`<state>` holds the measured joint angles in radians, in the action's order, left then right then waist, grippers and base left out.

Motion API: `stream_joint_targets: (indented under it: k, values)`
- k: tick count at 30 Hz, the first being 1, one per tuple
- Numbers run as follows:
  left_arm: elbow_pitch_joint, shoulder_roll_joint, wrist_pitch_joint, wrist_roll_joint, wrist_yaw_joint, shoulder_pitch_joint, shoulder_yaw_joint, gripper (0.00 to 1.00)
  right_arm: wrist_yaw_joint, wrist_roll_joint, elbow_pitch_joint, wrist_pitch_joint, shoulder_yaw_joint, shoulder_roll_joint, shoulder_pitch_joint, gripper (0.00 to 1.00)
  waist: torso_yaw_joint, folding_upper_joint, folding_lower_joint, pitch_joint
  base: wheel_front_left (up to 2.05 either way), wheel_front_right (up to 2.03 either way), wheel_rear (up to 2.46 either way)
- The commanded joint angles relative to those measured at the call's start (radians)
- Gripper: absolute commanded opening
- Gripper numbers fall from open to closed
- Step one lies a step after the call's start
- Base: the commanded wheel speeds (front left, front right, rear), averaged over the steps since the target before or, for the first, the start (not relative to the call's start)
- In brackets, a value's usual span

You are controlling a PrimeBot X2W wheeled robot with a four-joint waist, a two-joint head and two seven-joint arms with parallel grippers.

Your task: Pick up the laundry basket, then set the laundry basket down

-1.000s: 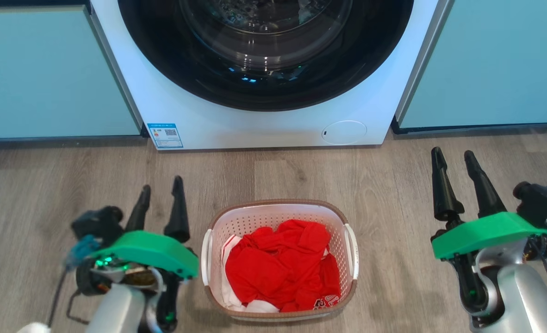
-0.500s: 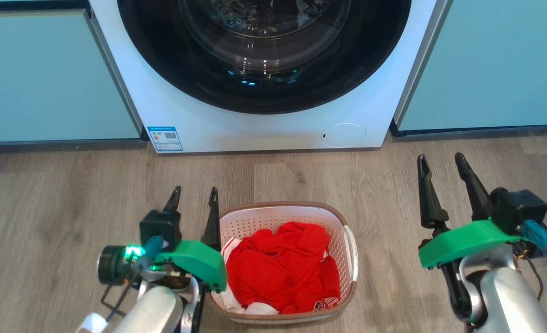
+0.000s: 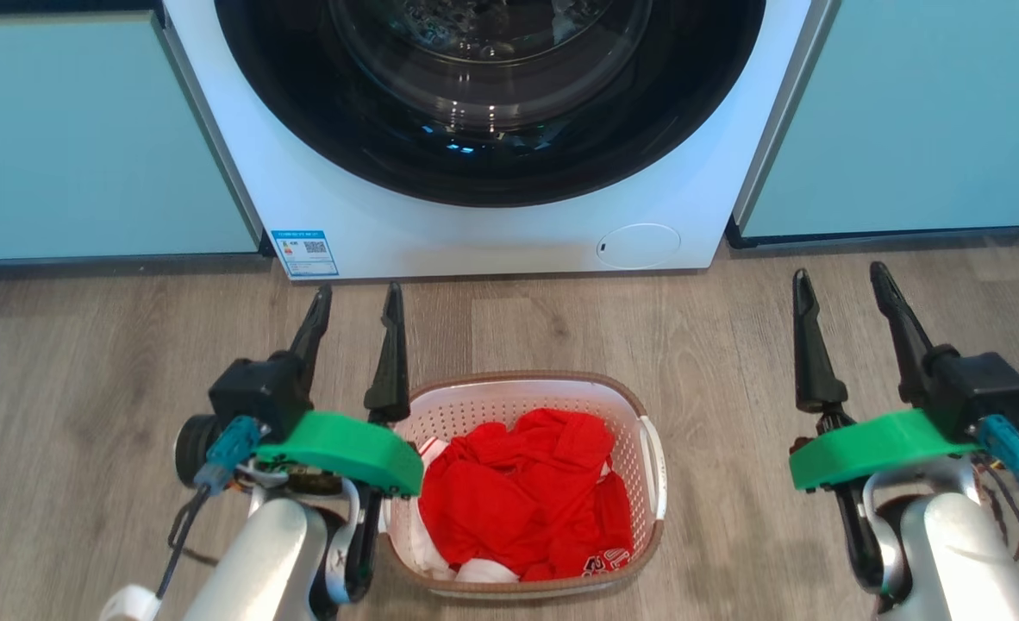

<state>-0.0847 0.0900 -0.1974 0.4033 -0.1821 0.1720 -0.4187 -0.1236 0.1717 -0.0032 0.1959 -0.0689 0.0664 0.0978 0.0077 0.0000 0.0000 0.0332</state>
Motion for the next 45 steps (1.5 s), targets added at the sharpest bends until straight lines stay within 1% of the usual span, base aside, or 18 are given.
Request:
stream_joint_targets:
  k: [1, 3, 6, 8, 10, 14, 16, 18, 20, 26, 28, 45]
  values:
    - [0.031, -0.001, -0.012, -0.031, 0.002, 0.025, 0.039, 1.00, -0.006, -0.023, -0.050, 0.013, -0.017, -0.005, 0.048, 1.00, 0.001, 0.0000, 0.0000, 0.000, 0.00, 0.00, 0.00]
    - [0.046, -0.014, -0.018, -0.066, 0.014, 0.025, 0.070, 1.00, -0.006, -0.040, -0.064, 0.019, -0.015, -0.007, 0.048, 1.00, 0.001, 0.0000, 0.0000, 0.003, 0.00, 0.00, 0.00]
    - [0.086, -0.027, -0.027, -0.132, 0.012, 0.025, 0.105, 1.00, -0.006, -0.066, -0.084, 0.028, -0.011, -0.010, 0.048, 1.00, 0.002, 0.0000, 0.0000, 0.007, 0.00, 0.00, 0.00]
    - [0.121, -0.032, -0.032, -0.171, 0.016, 0.024, 0.114, 1.00, -0.006, -0.090, -0.098, 0.034, -0.009, -0.011, 0.048, 1.00, 0.004, 0.0000, 0.0000, 0.010, 0.00, 0.00, 0.00]
    - [0.152, -0.036, -0.038, -0.199, 0.008, 0.019, 0.127, 1.00, -0.007, -0.101, -0.112, 0.040, -0.004, -0.013, 0.048, 1.00, 0.005, 0.0000, 0.0000, 0.013, 0.00, 0.00, 0.00]
    - [0.170, -0.039, -0.050, -0.235, 0.012, -0.002, 0.136, 1.00, -0.007, -0.100, -0.104, 0.051, 0.013, -0.015, 0.038, 1.00, 0.008, 0.0000, 0.0000, 0.013, 0.00, 0.00, 0.00]
    - [0.140, -0.039, -0.056, -0.215, 0.015, -0.016, 0.133, 1.00, -0.007, -0.119, -0.095, 0.057, 0.014, -0.015, 0.037, 1.00, 0.009, 0.0000, 0.0000, 0.012, 0.00, 0.00, 0.00]
    - [0.105, -0.039, -0.062, -0.221, 0.012, -0.020, 0.138, 1.00, -0.007, -0.136, -0.082, 0.063, 0.020, -0.016, 0.034, 1.00, 0.009, 0.0000, 0.0000, 0.012, 0.00, 0.00, 0.00]
    - [0.073, -0.039, -0.064, -0.224, 0.009, -0.022, 0.142, 1.00, -0.007, -0.128, -0.050, 0.066, 0.028, -0.016, 0.027, 1.00, 0.008, 0.0000, 0.0000, 0.010, 0.00, 0.00, 0.00]
    - [-0.018, -0.040, -0.064, -0.289, 0.026, -0.028, 0.123, 1.00, -0.007, -0.133, 0.063, 0.066, 0.015, -0.016, 0.023, 1.00, 0.004, 0.0000, 0.0000, 0.002, 0.00, 0.00, 0.00]
    - [-0.043, -0.040, -0.064, -0.273, 0.030, -0.030, 0.117, 1.00, -0.007, -0.137, 0.079, 0.066, 0.008, -0.016, 0.028, 1.00, 0.003, 0.0000, 0.0000, 0.000, 0.00, 0.00, 0.00]
    - [-0.082, -0.040, -0.064, -0.243, 0.034, -0.008, 0.118, 1.00, -0.007, -0.135, 0.091, 0.066, 0.005, -0.016, 0.050, 1.00, 0.007, 0.0000, 0.0000, 0.012, 0.00, 0.00, 0.00]
